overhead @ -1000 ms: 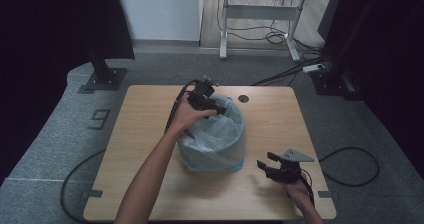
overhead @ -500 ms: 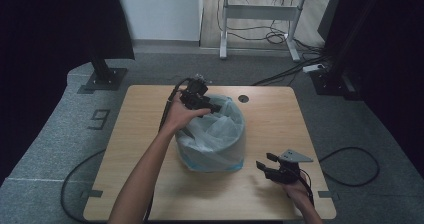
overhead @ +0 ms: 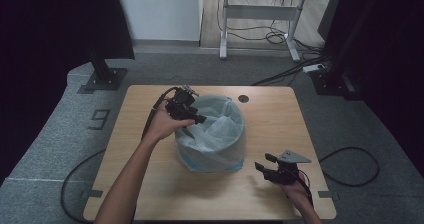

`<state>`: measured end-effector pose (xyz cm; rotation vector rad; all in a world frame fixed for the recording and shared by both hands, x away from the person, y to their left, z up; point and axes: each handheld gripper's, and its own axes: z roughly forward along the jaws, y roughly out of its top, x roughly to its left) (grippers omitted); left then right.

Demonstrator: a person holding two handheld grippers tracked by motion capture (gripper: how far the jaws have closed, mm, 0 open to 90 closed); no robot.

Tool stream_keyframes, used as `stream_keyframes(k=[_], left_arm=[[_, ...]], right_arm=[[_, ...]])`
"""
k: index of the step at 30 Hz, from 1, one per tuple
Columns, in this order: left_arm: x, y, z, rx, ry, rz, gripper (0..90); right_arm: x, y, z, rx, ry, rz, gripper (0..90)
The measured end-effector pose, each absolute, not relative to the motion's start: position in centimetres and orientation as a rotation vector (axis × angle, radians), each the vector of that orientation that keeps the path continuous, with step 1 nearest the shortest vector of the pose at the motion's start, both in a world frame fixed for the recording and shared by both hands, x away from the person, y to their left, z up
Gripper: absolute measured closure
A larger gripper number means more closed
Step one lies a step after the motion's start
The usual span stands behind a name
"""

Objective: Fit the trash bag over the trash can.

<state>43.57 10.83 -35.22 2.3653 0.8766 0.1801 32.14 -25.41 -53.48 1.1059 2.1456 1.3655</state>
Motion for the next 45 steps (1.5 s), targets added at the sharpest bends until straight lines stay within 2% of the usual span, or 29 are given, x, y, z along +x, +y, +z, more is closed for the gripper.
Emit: stream_keyframes(k=[8, 14, 17, 25, 32, 45], left_arm=[[43.4, 11.0, -36.0, 2.394, 0.893, 0.161, 54.9], [43.3, 10.9, -35.9, 2.391, 0.896, 0.173, 52.8], [42.8, 11.2, -35.3, 2.353, 0.879, 0.188, 49.8], [39.8, 12.5, -33.6, 2.31, 0.825, 0.217, 51.8], [38.7, 12.8, -34.4, 2.319, 0.822, 0.171, 51.7], [38.7, 10.8, -36.1, 2.438, 0.796, 0.085, 52.9]], right_arm=[[32.1, -25.5, -53.5, 1.104, 2.142, 1.365, 37.6], [32.1, -25.5, -53.5, 1.105, 2.141, 1.363, 37.7], [32.1, -25.6, -53.4, 1.105, 2.137, 1.364, 37.6], [32.1, -25.8, -53.3, 1.106, 2.12, 1.368, 37.7], [32.0, -25.5, -53.3, 1.102, 2.13, 1.362, 37.7], [32.1, -25.7, -53.4, 1.112, 2.125, 1.364, 37.7]])
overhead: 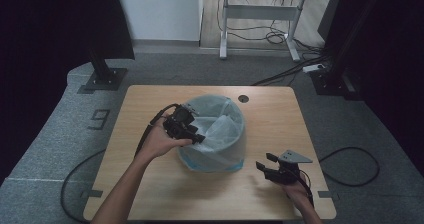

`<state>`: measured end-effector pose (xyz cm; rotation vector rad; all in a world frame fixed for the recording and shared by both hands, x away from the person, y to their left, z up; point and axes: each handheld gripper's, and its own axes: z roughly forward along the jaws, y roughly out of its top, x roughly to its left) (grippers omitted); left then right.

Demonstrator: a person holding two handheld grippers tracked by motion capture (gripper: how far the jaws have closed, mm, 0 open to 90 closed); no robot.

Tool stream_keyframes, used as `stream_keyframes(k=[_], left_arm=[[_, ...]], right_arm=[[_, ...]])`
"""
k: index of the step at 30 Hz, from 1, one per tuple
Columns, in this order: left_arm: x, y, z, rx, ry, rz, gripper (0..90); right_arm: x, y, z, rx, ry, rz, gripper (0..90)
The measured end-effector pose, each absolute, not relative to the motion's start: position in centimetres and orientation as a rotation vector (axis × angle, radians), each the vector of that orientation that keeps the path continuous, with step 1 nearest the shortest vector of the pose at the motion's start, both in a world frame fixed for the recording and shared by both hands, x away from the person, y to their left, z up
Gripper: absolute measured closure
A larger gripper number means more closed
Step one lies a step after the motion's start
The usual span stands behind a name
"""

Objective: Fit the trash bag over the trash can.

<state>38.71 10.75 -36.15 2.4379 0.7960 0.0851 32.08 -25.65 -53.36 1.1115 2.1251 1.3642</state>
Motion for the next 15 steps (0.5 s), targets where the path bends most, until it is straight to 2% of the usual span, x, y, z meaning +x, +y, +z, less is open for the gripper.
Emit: stream_keyframes(k=[7, 15], left_arm=[[38.7, 10.8, -36.2, 2.425, 0.797, 0.085, 52.0], [37.9, 12.4, -34.7, 2.273, 0.779, 0.146, 42.2]], right_arm=[[32.0, -25.7, -53.3, 1.107, 2.123, 1.37, 37.7], [32.0, -25.8, -53.2, 1.118, 2.116, 1.369, 37.6]])
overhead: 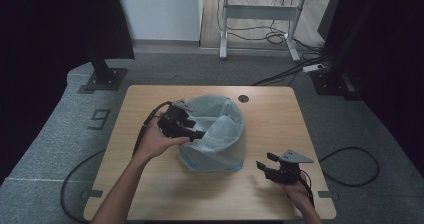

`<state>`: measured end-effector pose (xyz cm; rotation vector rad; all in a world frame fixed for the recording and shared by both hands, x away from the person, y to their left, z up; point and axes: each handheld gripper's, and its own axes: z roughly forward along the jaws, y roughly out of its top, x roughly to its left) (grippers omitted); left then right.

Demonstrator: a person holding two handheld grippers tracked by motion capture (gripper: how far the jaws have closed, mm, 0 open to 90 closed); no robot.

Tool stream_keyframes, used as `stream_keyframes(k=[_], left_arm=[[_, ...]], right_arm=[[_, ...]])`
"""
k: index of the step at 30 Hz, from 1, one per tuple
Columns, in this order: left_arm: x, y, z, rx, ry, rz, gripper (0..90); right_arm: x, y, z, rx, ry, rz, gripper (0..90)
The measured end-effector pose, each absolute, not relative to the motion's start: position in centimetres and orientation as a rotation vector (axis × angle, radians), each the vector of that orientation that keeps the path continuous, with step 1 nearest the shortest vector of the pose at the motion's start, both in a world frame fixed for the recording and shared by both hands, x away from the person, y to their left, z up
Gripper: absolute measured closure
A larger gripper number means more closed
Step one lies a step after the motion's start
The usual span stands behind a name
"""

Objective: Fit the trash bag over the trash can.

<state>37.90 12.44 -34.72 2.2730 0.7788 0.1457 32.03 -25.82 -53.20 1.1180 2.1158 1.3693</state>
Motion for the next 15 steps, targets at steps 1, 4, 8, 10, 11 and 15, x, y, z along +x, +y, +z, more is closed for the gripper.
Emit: stream_keyframes(k=[1, 4, 8, 10, 11, 15], left_arm=[[37.8, 12.7, -34.5, 2.255, 0.777, 0.154, 41.4], [37.4, 13.5, -34.2, 2.205, 0.778, 0.177, 39.8], [37.0, 14.4, -34.3, 2.17, 0.79, 0.225, 39.1], [36.8, 14.8, -34.3, 2.153, 0.79, 0.232, 39.0], [36.6, 15.1, -34.3, 2.14, 0.792, 0.239, 38.9], [36.0, 16.2, -34.4, 2.123, 0.8, 0.261, 38.4]], right_arm=[[32.0, -25.8, -53.2, 1.118, 2.115, 1.369, 37.6], [32.0, -25.8, -53.2, 1.118, 2.115, 1.366, 37.5], [32.0, -25.8, -53.3, 1.117, 2.119, 1.361, 37.5], [32.0, -25.8, -53.3, 1.116, 2.119, 1.36, 37.5], [32.0, -25.8, -53.3, 1.117, 2.119, 1.359, 37.5], [32.0, -25.9, -53.3, 1.125, 2.111, 1.353, 37.5]])
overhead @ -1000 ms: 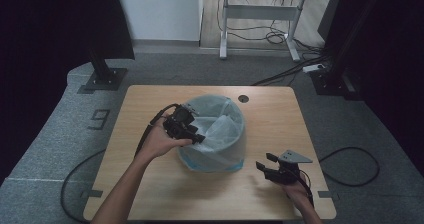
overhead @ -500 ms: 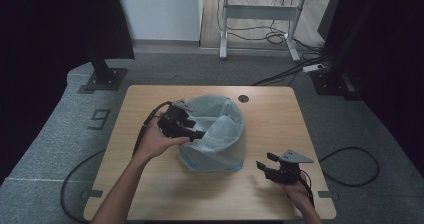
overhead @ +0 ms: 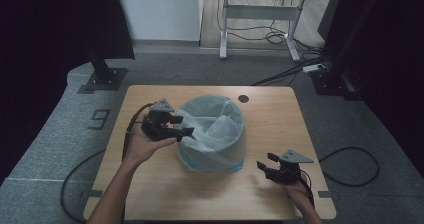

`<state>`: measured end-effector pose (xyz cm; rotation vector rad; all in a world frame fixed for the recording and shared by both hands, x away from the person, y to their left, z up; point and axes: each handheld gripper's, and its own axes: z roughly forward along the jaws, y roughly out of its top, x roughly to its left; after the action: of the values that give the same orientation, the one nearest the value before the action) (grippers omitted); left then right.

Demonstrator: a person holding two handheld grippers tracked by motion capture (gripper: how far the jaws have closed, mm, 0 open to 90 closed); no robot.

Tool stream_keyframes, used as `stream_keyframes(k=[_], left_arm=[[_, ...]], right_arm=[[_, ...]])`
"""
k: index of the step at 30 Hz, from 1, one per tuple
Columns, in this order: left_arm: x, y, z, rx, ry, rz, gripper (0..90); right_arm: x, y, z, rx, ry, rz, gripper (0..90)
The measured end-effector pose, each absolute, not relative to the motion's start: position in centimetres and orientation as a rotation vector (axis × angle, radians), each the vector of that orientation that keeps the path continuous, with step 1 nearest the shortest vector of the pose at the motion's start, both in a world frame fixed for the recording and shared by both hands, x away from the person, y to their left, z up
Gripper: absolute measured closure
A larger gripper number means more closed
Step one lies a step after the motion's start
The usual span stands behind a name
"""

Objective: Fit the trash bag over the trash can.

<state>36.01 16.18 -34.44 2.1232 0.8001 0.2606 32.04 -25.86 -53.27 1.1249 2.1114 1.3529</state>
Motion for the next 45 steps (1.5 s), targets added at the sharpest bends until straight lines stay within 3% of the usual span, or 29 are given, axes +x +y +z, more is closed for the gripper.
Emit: stream_keyframes(k=[14, 26, 45], left_arm=[[33.0, 20.6, -36.2, 2.012, 0.848, 0.31, 38.2], [30.9, 23.3, -39.4, 2.015, 0.917, 0.355, 37.6], [30.1, 26.5, -44.5, 1.998, 1.037, 0.284, 37.5]], right_arm=[[32.0, -25.6, -53.5, 1.132, 2.115, 1.345, 37.5], [32.1, -25.6, -53.6, 1.137, 2.119, 1.339, 37.5], [32.1, -25.3, -53.9, 1.14, 2.13, 1.32, 37.4]])
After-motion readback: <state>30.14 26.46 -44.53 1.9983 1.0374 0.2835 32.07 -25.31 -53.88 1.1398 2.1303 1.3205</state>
